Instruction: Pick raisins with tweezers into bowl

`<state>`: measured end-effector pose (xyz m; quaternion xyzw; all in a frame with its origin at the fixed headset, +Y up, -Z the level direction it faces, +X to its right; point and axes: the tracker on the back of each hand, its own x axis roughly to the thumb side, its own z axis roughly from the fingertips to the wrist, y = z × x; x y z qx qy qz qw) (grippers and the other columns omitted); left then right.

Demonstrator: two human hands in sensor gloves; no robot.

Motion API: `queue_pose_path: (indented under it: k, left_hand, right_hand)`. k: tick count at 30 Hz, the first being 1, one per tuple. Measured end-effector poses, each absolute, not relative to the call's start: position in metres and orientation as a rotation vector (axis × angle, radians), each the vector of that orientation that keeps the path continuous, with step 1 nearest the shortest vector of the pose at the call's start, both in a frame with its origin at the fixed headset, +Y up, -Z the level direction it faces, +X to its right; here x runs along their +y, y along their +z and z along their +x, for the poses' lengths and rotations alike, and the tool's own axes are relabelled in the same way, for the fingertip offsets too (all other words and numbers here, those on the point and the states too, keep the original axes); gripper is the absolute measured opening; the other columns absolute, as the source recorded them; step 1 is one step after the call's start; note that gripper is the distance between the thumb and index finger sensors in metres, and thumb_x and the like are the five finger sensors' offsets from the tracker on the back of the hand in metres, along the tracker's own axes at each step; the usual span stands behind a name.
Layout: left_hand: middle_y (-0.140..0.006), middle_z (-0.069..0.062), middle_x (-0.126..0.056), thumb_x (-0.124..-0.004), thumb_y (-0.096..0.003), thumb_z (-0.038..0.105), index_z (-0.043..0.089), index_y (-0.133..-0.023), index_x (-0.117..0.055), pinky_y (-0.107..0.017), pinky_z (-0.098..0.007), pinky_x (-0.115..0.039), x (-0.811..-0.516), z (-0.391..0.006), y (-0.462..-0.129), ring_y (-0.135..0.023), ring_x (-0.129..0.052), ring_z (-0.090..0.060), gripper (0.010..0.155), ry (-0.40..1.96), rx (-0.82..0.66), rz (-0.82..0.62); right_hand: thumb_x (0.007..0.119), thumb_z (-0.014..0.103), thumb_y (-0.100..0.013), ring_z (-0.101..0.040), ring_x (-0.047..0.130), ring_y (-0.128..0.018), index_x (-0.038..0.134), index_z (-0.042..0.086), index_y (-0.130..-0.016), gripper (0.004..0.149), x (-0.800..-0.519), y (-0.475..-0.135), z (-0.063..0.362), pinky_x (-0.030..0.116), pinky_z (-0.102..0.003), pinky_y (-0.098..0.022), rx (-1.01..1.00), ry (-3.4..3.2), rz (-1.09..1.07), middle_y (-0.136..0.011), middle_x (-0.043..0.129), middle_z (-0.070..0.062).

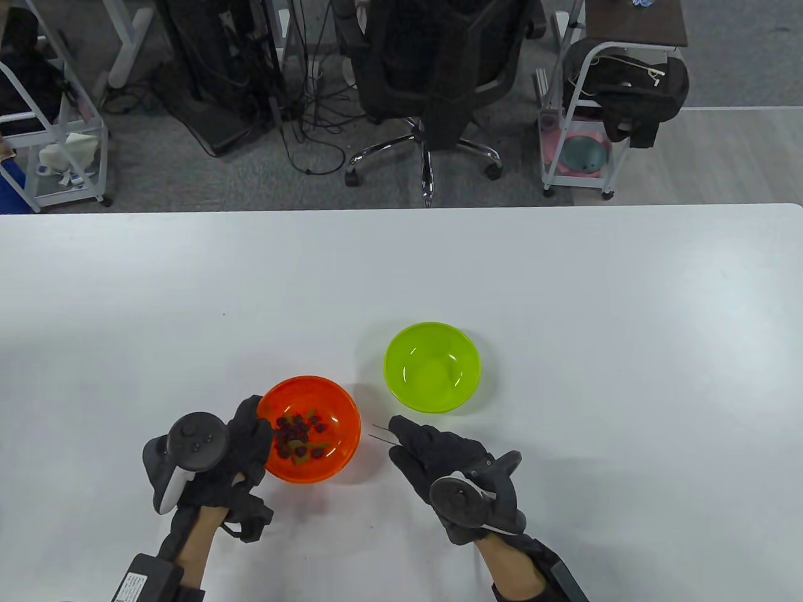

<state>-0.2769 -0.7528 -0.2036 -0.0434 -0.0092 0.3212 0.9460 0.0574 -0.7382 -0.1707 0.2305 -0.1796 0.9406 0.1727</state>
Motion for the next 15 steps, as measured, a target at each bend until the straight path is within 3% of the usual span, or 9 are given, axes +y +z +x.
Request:
queue_pose_path:
  k: [10,15]
  left_hand:
    - [-0.047,-0.002,-0.102,-0.066,-0.0588,0.038,0.006,-0.103,-0.068,-0.016,-0.031,-0.09,-0.754,-0.247,-0.177,-0.013,-0.098,-0.008,0.055,0.679,-0.117,-0.113]
    - [-0.047,-0.002,-0.102,-0.066,-0.0588,0.038,0.006,-0.103,-0.069,-0.015,-0.03,-0.09,-0.754,-0.245,-0.175,-0.012,-0.098,-0.008,0.054,0.683,-0.13,-0.115]
  right_hand:
    - [0.068,0.056,-0.055,-0.004,0.09,-0.039,0.074,0.035,-0.095,0.045,-0.731,-0.147,0.026,0.083,-0.02,-0.029,-0.616,2.811,0.861,-0.079,0.086,0.01]
    - [0.072,0.055,-0.053,-0.003,0.09,-0.036,0.08,0.033,-0.093,0.046,-0.732,-0.141,0.006,0.083,-0.02,-0.026,-0.62,2.886,0.965,-0.074,0.089,0.011]
